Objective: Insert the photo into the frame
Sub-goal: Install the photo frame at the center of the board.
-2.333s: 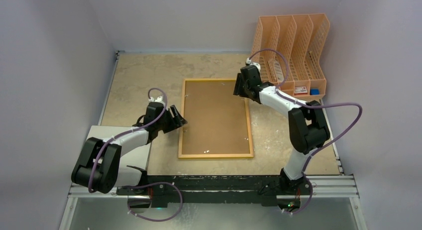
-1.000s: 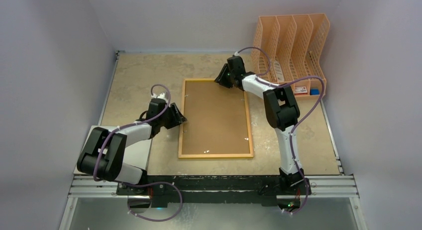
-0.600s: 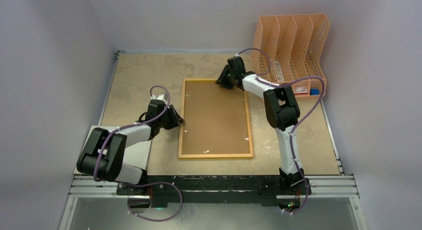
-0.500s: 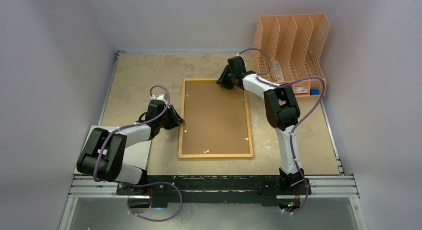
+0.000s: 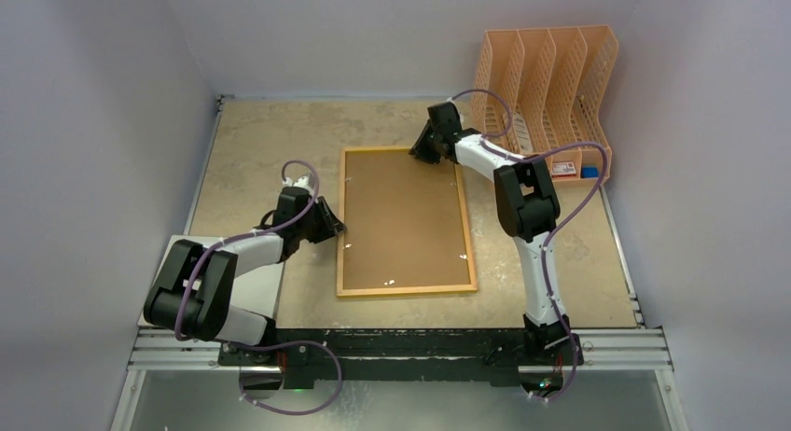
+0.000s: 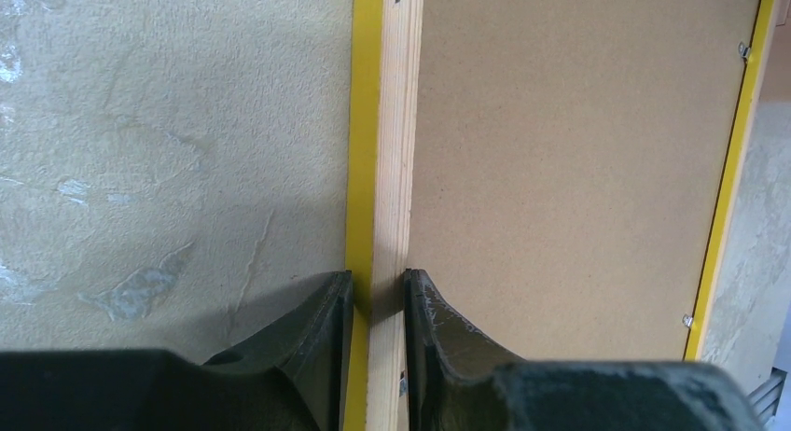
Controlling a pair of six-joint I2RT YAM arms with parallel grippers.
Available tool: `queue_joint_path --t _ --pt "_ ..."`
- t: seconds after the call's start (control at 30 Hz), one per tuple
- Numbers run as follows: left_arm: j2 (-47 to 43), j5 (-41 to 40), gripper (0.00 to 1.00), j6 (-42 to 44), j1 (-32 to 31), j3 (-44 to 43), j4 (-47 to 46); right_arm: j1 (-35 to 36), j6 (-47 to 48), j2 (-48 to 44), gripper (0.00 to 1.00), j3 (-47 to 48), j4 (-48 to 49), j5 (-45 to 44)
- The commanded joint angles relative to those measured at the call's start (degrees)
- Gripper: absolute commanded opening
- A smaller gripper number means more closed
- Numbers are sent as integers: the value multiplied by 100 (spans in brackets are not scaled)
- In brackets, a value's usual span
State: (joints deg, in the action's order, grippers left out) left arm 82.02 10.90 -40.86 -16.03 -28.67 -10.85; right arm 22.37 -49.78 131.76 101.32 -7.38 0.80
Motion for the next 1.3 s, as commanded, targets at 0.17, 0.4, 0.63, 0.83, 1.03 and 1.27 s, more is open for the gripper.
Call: queue_joint_path --t 0.17,0.4,0.63,0.83,1.03,1.27 --pt "-27 182 21 124 4 -266 607 -40 -59 34 25 106 -155 -817" --pt "-41 208 21 174 4 -290 672 -40 235 148 24 177 238 -413" --pt "-14 298 23 184 4 -338 663 -40 270 61 25 -62 683 -97" --pt "14 338 23 201 4 -351 663 -65 173 233 26 -21 720 316" --pt "93 378 23 236 4 -398 685 -103 84 354 26 -67 1041 702" --pt "130 321 22 245 4 -412 710 -247 24 394 27 -235 1564 1354"
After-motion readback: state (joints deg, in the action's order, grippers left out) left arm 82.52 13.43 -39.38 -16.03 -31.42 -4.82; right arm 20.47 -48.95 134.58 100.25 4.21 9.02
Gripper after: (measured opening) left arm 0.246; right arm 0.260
